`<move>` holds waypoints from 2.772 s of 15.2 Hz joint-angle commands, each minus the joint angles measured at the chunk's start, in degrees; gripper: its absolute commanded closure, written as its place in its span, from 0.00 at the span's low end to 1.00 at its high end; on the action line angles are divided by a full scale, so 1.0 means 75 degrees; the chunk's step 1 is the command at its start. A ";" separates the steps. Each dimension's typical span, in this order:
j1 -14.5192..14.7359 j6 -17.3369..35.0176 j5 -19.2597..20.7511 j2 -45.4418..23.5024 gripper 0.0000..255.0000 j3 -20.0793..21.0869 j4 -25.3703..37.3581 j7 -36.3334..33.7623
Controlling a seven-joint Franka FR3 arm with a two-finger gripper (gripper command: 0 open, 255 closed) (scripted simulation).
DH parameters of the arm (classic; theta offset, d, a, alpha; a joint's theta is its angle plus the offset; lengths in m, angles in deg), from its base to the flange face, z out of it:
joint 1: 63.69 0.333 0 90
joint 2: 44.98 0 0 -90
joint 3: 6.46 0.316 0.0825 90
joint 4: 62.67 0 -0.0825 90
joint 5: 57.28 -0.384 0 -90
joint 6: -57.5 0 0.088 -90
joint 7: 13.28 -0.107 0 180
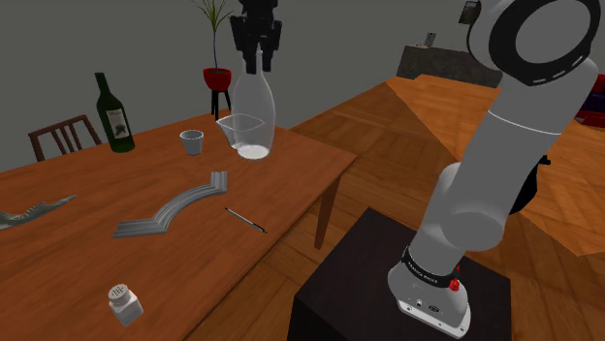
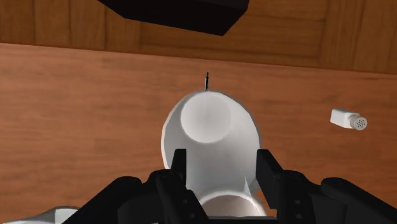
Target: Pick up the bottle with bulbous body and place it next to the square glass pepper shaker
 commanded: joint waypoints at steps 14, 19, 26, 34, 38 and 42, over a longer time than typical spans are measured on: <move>0.1344 0.1121 0.0133 -0.0921 1.00 0.1392 -0.0158 -0.2715; 0.1880 0.1330 0.0392 -0.1669 1.00 0.1769 0.0353 -0.3594; 0.2528 0.1627 0.0763 -0.2612 1.00 0.2041 0.0947 -0.4451; 0.2435 0.2524 0.0705 -0.2447 1.00 0.2023 -0.0109 -0.4418; 0.2408 0.2946 0.0698 -0.2422 1.00 0.2013 -0.0555 -0.4412; 0.2390 0.3354 0.0705 -0.2430 1.00 0.2003 -0.0956 -0.4412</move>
